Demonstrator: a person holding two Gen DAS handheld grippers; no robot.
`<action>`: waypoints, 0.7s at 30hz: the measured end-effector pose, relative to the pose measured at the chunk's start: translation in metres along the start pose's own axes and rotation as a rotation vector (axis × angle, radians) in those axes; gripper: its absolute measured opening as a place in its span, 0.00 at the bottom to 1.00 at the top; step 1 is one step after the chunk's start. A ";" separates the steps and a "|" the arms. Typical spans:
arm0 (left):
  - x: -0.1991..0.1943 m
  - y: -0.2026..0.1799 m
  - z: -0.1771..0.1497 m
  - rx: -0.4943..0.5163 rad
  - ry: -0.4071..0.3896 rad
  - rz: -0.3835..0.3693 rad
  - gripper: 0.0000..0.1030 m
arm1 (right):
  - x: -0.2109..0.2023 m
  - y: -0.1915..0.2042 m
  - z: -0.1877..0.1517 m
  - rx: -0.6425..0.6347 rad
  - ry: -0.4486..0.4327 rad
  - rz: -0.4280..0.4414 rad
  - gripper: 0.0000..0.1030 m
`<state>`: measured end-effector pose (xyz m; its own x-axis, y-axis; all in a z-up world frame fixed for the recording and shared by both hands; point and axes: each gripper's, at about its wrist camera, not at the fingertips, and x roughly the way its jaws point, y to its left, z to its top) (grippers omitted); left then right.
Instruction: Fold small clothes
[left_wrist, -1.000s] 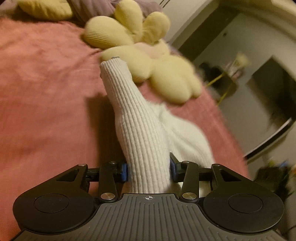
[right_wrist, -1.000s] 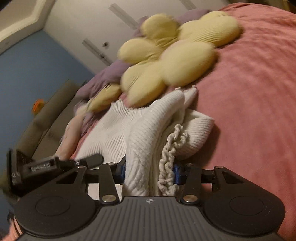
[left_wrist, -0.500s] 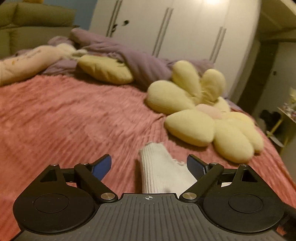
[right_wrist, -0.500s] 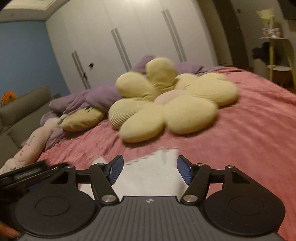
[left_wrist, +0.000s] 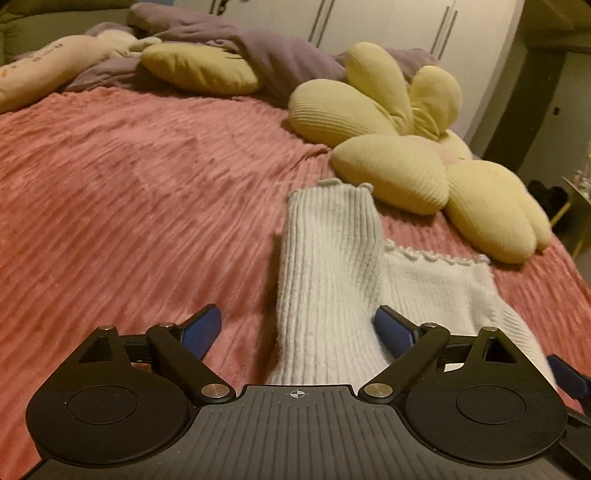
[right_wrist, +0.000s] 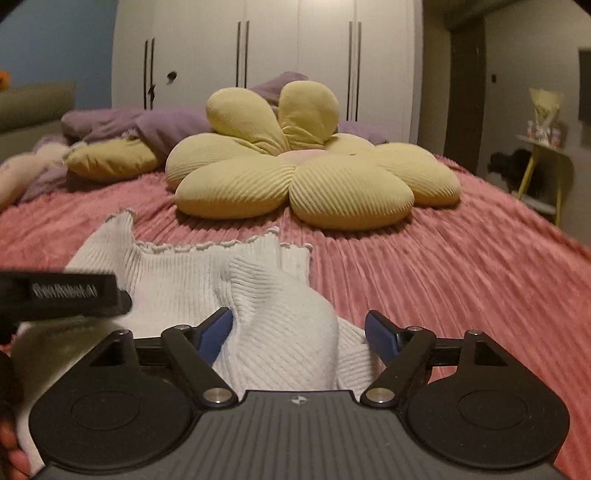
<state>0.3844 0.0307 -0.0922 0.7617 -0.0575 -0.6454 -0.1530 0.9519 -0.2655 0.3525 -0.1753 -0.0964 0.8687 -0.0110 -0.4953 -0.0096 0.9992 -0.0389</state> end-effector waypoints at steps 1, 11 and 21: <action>-0.005 0.001 0.001 -0.003 0.007 -0.002 0.93 | 0.001 -0.002 0.003 0.002 0.010 0.006 0.80; -0.011 0.002 0.013 -0.017 0.045 0.048 0.94 | -0.007 0.026 0.030 -0.211 0.037 0.077 0.32; -0.025 0.009 0.008 -0.040 0.098 0.057 0.97 | -0.002 0.008 0.019 -0.169 0.104 0.061 0.40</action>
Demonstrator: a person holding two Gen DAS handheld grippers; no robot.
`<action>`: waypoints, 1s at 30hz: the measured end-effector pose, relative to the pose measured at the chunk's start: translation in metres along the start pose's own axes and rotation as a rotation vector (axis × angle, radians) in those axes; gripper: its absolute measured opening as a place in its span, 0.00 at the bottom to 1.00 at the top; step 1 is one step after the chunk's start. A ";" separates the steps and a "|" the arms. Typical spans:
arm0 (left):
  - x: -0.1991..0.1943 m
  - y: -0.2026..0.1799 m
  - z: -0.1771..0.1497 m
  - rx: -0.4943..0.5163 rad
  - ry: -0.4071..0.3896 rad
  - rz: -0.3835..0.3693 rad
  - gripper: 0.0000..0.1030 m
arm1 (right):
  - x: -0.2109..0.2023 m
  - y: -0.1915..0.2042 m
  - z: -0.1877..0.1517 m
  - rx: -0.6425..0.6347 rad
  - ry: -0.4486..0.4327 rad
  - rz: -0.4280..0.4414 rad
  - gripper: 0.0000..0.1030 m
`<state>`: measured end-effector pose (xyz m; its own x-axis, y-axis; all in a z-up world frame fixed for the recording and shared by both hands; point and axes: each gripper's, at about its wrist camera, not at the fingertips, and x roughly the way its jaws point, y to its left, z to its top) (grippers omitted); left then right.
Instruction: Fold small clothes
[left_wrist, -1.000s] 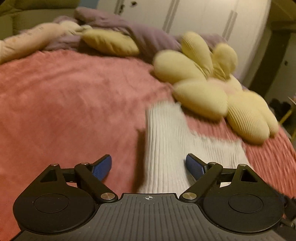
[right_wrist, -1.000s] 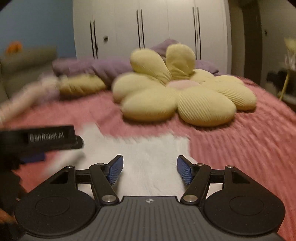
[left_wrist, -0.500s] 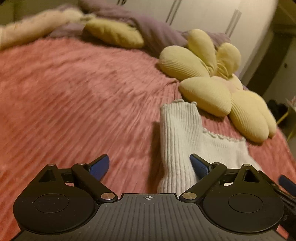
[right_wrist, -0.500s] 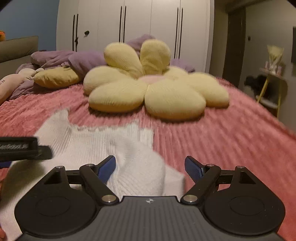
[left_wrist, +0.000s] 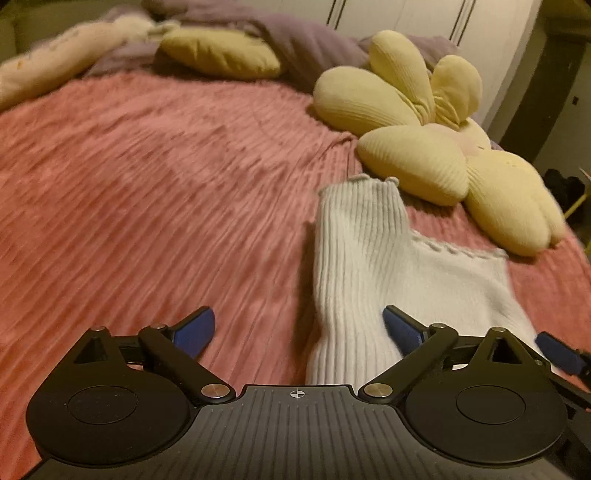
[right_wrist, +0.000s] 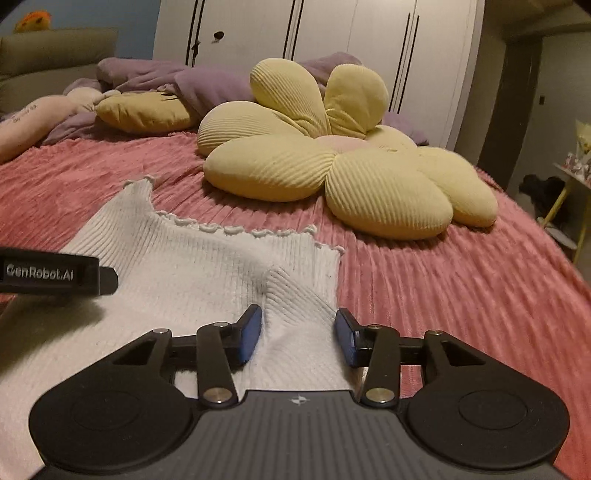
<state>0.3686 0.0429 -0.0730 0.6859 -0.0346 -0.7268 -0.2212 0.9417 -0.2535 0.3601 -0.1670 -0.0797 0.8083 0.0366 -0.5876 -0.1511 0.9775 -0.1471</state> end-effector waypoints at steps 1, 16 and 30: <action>-0.017 0.004 -0.004 -0.017 0.002 -0.030 0.97 | -0.017 0.001 0.003 0.011 0.000 0.012 0.35; -0.104 0.029 -0.069 0.066 -0.005 -0.071 0.98 | -0.126 0.009 -0.048 0.052 0.046 0.013 0.39; -0.157 0.009 -0.111 0.211 0.160 0.028 1.00 | -0.190 0.024 -0.068 0.018 0.271 0.082 0.96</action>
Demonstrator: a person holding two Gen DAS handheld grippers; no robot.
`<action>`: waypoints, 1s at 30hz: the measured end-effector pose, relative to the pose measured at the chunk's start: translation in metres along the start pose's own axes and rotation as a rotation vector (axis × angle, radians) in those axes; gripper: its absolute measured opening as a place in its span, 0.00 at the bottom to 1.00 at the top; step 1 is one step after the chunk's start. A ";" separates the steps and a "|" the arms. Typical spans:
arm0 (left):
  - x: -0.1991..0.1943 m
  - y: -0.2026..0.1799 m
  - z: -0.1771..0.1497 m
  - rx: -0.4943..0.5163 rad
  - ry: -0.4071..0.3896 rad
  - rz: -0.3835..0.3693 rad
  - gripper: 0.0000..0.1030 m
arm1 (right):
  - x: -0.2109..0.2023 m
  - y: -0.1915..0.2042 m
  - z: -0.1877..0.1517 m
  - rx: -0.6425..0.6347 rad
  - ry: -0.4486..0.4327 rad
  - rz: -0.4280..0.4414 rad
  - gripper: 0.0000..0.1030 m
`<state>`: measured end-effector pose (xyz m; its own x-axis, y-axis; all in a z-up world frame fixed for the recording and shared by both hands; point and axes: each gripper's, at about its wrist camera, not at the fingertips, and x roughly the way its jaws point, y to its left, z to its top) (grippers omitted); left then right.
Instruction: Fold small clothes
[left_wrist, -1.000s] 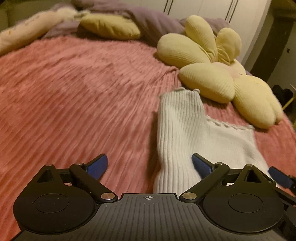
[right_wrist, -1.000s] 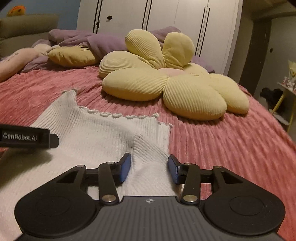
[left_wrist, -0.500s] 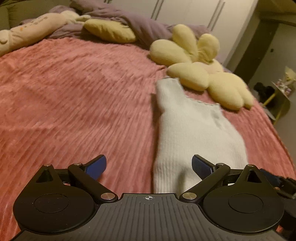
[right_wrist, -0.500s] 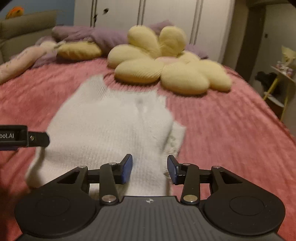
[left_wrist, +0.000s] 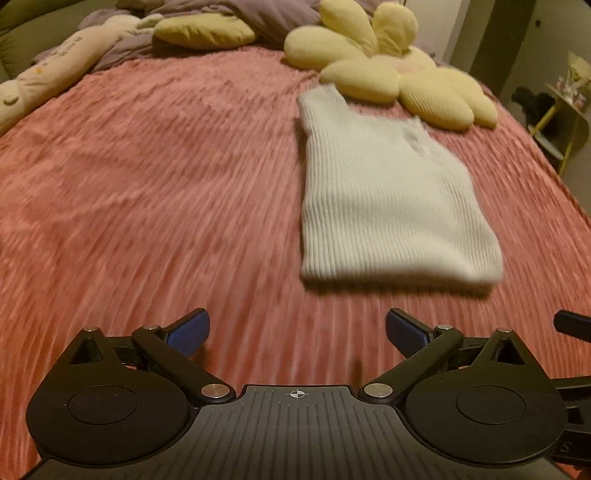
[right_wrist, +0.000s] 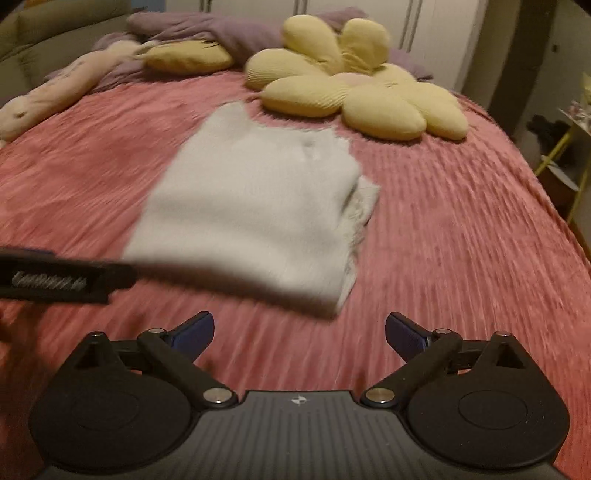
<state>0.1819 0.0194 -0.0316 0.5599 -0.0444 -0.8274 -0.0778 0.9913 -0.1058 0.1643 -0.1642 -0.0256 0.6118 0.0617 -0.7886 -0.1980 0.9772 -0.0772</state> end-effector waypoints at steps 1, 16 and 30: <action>-0.003 -0.002 -0.004 0.008 0.015 0.004 1.00 | -0.007 0.002 -0.004 0.009 0.012 0.006 0.96; -0.068 -0.002 0.002 0.142 -0.013 0.019 1.00 | -0.046 0.007 0.005 0.080 0.131 -0.063 0.96; -0.065 -0.006 0.006 0.132 0.071 0.044 1.00 | -0.061 0.000 0.014 0.123 0.141 -0.109 0.96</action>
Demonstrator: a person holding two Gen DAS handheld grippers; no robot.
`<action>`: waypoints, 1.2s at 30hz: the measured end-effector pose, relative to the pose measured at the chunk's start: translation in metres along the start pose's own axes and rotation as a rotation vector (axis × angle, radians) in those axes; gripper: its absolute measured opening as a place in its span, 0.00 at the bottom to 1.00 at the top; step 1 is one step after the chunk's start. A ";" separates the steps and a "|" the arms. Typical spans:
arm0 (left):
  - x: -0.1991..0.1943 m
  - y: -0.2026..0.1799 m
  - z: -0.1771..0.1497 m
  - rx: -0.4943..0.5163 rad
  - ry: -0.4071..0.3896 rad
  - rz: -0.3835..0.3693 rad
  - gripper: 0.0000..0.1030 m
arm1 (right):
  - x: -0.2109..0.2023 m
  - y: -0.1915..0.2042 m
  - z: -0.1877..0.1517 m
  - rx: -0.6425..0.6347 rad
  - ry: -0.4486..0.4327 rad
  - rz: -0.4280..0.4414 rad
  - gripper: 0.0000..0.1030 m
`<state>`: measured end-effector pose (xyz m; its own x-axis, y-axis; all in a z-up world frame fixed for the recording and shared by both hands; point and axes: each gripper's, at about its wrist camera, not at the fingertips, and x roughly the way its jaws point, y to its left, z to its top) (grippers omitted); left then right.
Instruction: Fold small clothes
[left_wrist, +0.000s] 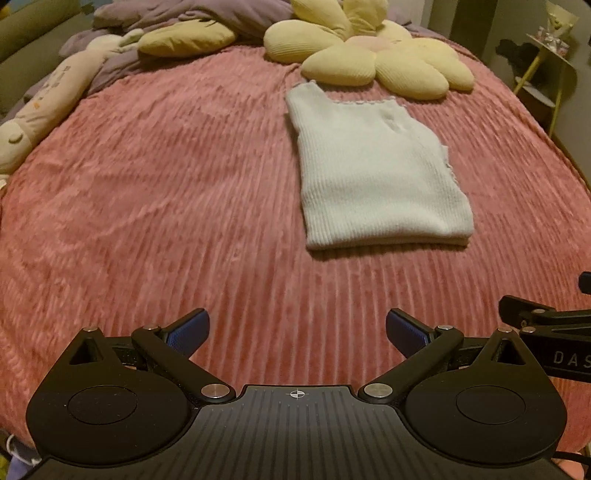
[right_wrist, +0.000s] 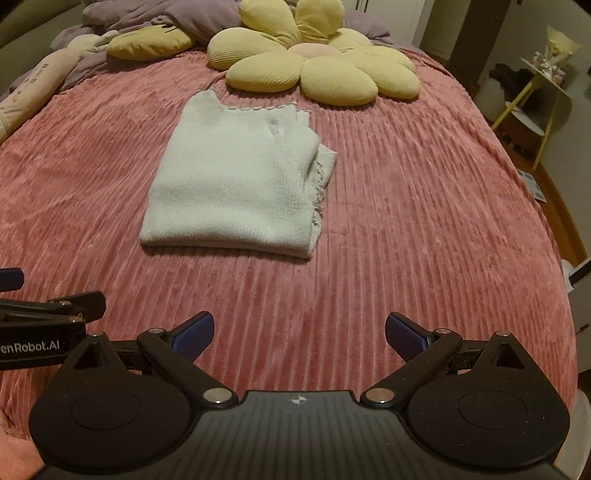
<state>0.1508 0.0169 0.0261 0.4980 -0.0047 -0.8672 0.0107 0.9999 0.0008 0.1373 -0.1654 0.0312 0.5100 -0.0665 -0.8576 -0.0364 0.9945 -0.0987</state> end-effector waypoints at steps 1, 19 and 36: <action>0.000 0.001 0.000 -0.004 0.002 0.001 1.00 | 0.000 0.000 0.000 0.001 0.000 -0.002 0.96; 0.002 -0.008 0.003 0.014 0.016 0.006 1.00 | 0.002 -0.003 0.004 0.015 0.007 0.007 0.96; 0.000 -0.010 0.002 0.020 0.024 0.001 1.00 | 0.001 -0.005 0.004 0.031 0.005 0.001 0.96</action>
<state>0.1530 0.0070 0.0271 0.4768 -0.0029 -0.8790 0.0274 0.9996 0.0115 0.1410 -0.1706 0.0330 0.5056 -0.0658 -0.8603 -0.0101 0.9966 -0.0822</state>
